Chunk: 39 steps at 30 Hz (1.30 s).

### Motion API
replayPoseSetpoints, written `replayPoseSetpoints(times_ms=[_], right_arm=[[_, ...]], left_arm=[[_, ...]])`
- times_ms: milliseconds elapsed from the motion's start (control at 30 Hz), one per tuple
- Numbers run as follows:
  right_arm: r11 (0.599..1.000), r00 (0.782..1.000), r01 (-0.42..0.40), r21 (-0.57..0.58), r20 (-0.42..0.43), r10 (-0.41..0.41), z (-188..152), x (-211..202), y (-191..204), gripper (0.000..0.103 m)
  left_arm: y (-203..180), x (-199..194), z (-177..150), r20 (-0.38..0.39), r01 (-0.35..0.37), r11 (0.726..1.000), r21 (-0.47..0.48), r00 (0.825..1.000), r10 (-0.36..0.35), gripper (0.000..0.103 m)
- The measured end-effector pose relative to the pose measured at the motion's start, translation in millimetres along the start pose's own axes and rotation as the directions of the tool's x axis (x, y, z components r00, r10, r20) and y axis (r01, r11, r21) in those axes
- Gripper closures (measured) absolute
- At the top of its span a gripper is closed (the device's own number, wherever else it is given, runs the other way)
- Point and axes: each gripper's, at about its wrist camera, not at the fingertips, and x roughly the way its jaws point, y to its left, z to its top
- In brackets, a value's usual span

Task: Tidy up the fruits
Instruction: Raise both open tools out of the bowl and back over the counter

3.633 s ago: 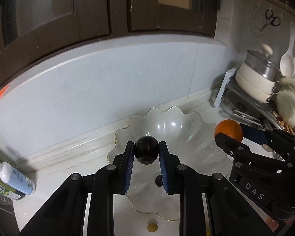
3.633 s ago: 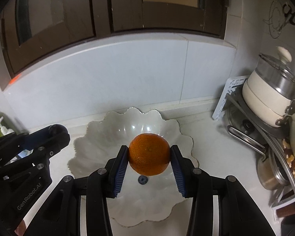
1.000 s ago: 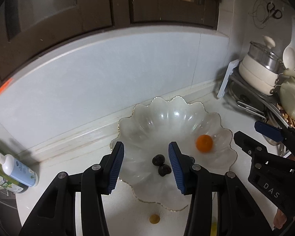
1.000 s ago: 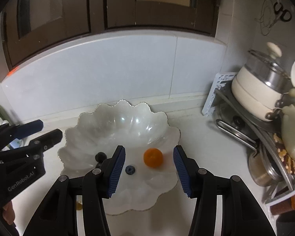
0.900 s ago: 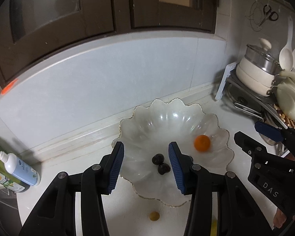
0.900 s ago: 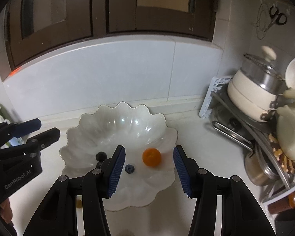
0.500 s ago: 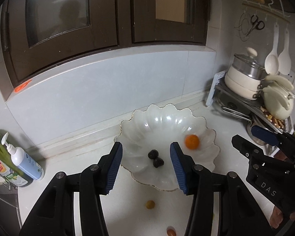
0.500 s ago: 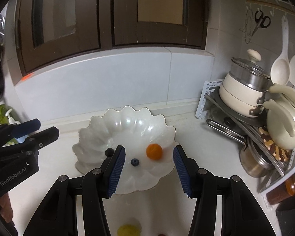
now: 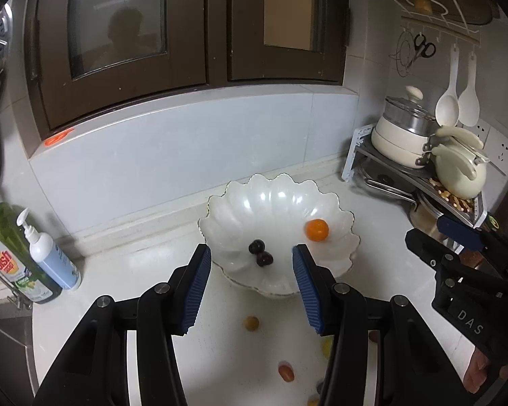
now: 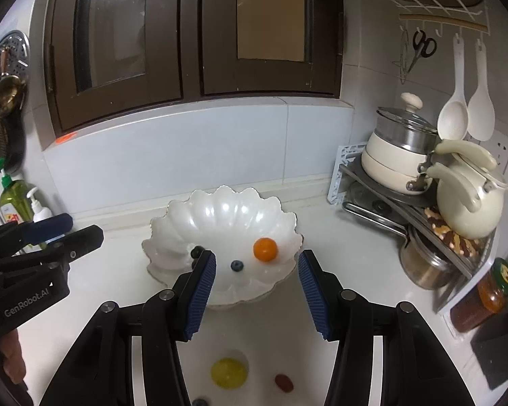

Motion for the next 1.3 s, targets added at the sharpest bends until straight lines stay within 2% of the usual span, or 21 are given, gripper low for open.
replayPoseSetpoints(times_ms=[267, 633, 933, 1300], right_arm=[[0.999, 0.998, 0.044, -0.004, 0.054, -0.044, -15.8, -29.2, 0.2, 0.051], [0.998, 0.996, 0.054, -0.009, 0.067, -0.054, -38.8, -51.9, 9.5, 0.051], [0.998, 0.997, 0.063, -0.006, 0.051, -0.062, -58.9, -60.3, 4.4, 0.051], [0.997, 0.997, 0.072, 0.011, 0.001, -0.072, -79.7, -56.5, -6.8, 0.051]], left_arm=[[-2.4, -24.4, -23.1, 0.038, -0.02, 1.0, -0.001, 0.999, 0.02, 0.053], [-4.4, -46.5, -51.9, 0.058, -0.054, 0.999, -0.009, 0.997, 0.054, 0.053], [-12.7, -48.0, -74.3, 0.008, -0.022, 1.0, -0.014, 1.0, 0.022, 0.053], [-24.6, -45.8, -93.9, -0.02, -0.026, 1.0, -0.002, 0.999, 0.026, 0.053]])
